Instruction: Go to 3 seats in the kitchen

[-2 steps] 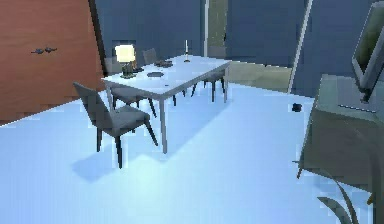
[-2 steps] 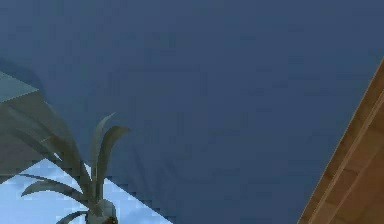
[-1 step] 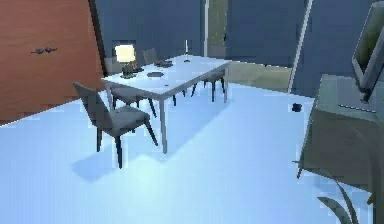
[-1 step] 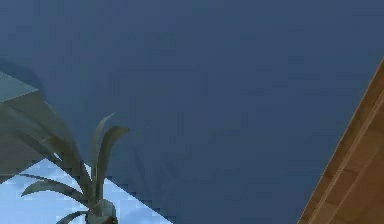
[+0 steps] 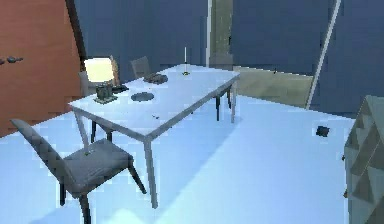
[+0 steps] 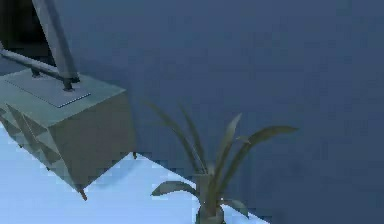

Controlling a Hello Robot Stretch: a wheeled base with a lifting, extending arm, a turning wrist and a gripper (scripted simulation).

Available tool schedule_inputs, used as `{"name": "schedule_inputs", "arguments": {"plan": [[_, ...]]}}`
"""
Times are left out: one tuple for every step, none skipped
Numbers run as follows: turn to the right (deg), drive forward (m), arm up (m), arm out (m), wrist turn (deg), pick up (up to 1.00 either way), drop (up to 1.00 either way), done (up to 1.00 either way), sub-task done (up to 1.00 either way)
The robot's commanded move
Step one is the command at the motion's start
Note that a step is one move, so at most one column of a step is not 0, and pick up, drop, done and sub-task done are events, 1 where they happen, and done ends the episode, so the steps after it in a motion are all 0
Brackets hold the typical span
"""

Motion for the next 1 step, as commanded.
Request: {"name": "schedule_inputs", "arguments": {"plan": [[21.0, 0.00, 0.00, 0.00, 0.0, 0.00, 0.00, 0.00, 0.00]]}}
